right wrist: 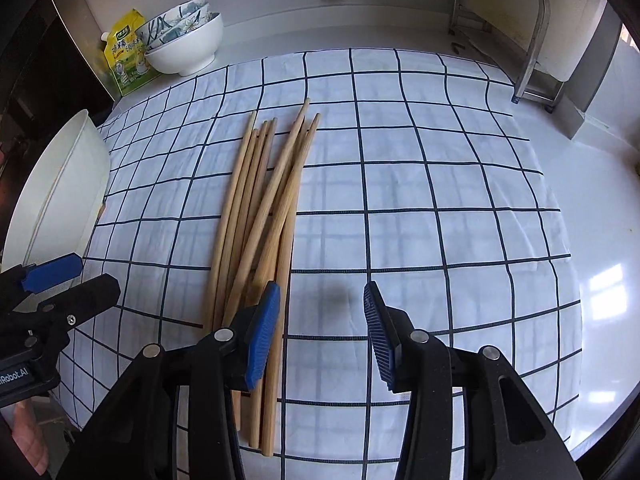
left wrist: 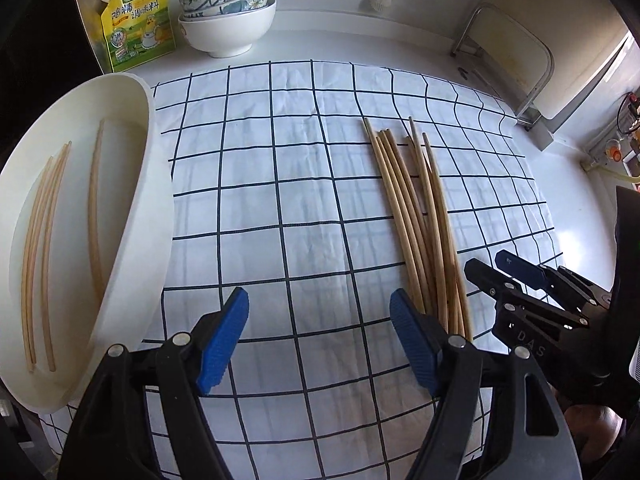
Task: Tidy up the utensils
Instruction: 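Position both open tools over the chopstick row to pick the next chopsticks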
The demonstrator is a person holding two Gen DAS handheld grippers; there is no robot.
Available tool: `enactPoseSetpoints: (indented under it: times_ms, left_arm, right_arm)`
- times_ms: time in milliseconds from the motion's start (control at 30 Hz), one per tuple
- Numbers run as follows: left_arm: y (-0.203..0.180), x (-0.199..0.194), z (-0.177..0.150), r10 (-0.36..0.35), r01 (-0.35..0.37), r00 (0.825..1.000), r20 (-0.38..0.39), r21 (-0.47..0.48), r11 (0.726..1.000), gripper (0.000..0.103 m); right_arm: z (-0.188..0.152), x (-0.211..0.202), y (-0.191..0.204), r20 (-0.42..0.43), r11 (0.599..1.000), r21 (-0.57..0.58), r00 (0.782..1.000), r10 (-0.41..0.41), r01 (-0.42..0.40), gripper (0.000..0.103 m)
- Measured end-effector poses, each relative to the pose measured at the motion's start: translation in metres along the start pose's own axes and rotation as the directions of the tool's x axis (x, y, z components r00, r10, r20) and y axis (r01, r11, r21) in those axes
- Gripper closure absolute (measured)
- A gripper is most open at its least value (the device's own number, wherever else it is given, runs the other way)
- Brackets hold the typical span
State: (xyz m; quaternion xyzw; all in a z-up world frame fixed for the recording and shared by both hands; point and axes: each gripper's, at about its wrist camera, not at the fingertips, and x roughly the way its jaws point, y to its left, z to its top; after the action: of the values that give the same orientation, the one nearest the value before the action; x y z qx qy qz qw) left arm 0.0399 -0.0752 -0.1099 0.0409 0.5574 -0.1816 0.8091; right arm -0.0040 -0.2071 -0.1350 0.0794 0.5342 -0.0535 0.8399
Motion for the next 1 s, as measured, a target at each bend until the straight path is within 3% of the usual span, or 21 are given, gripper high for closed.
enactPoseSetpoints:
  times_ms: [433,1000]
  left_arm:
    - [-0.003,0.012,0.002,0.008,-0.008,1.0,-0.002,-0.021,1.0,0.031]
    - [-0.028,0.044,0.007,0.021,-0.021,1.0,-0.008,-0.017,1.0,0.031]
  right_arm:
    - [-0.006,0.008,0.008,-0.003,0.998,-0.056,1.0,-0.009,0.008,0.061]
    - [-0.01,0.001,-0.045,0.038,0.999,0.008,0.998,-0.041,0.04,0.061]
